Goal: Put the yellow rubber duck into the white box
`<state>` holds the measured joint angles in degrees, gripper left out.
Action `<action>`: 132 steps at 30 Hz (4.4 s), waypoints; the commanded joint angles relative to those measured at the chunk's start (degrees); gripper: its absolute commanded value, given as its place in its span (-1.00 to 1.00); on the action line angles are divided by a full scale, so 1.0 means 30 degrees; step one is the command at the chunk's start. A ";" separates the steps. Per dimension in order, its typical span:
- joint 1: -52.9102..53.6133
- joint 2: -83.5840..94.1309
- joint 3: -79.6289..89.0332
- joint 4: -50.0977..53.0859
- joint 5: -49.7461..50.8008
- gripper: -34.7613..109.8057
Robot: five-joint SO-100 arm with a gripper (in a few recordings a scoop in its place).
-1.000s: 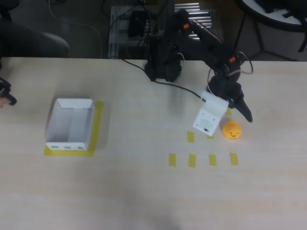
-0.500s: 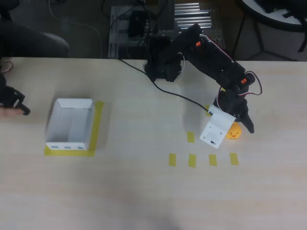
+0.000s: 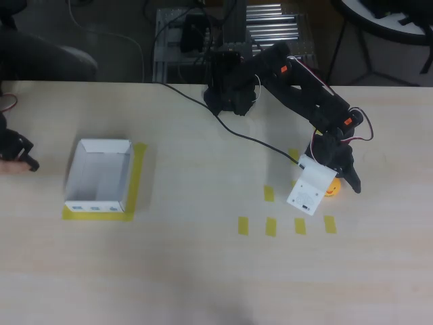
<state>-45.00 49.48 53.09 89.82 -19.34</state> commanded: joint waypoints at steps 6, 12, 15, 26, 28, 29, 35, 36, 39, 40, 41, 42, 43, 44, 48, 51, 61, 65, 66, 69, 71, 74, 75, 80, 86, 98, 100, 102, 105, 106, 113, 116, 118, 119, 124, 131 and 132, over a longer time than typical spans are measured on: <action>0.0381 -0.0293 -0.3018 0.0146 -0.0088 -0.03; 0.0352 -0.1084 -0.3457 0.0146 -0.0322 -0.32; 0.0498 -0.1377 -0.4131 0.0146 0.0117 -0.52; 0.1318 -0.0029 -0.6709 0.1084 0.1465 -0.52; 0.1729 0.1494 -0.6826 0.1289 0.1963 -0.52; 0.1992 0.2432 -0.6826 0.1436 0.2227 -0.52; 0.4453 1.0254 -0.4512 0.1758 0.3398 -0.52; 0.5010 1.1777 -0.3838 0.1758 0.3398 -0.52; 0.6973 1.5938 -0.2285 0.1758 0.3164 -0.52; 0.7793 1.7168 -0.1904 0.1758 0.3076 -0.52; 0.8760 1.8369 -0.1465 0.1699 0.2988 -0.52; 0.9756 1.9424 -0.1025 0.1699 0.2930 -0.52; 1.0840 2.0391 -0.0586 0.1699 0.2754 -0.52; 1.2041 2.1211 -0.0088 0.1699 0.2549 -0.52; 1.7432 2.4961 0.3809 0.0352 0.1699 -0.52; 2.1621 2.6895 0.7090 -0.1963 0.1494 -0.52; 3.0176 2.5605 1.4268 -0.9199 0.1377 -0.52; 3.1377 2.1416 1.3037 -1.0928 0.0820 -0.52; 3.1611 2.0244 1.2451 -1.1162 0.0645 -0.52; 3.2227 1.7021 1.0957 -1.1865 0.0146 -0.52; 3.2432 1.5469 1.0518 -1.2861 0.0029 -0.52; 3.2520 1.3799 1.0635 -1.4531 -0.0498 -0.52; 3.2549 1.3301 1.0693 -1.4883 -0.0703 -0.52; 3.2402 1.1045 1.0488 -1.6143 -0.1611 -0.52; 3.2344 0.9727 1.0635 -1.6963 -0.3047 -0.52; 3.2168 0.9111 1.1279 -1.7461 -0.6182 -0.30; 3.2139 0.9111 1.1309 -1.7461 -0.6182 -0.27; 3.2109 0.9111 1.1309 -1.7461 -0.6211 -0.23; 3.2080 0.9111 1.1309 -1.7461 -0.6270 -0.21; 3.2080 0.9111 1.1309 -1.7490 -0.6299 -0.21; 3.1934 0.9463 1.1426 -1.7578 -0.6475 -0.20; 3.1377 1.0869 1.1543 -1.6992 -0.6094 -0.21; 3.0791 1.2480 1.0898 -1.5498 -0.5010 -0.22; 3.0410 1.3301 1.0225 -1.4209 -0.4570 -0.24; 2.7891 1.7695 0.5596 -0.7178 -0.1406 -0.47; 2.2793 2.5840 0.5098 -0.4424 0.4775 -0.52; 2.1885 2.7510 0.6797 -0.5068 0.5391 -0.52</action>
<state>30.41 108.46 71.10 74.00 -12.83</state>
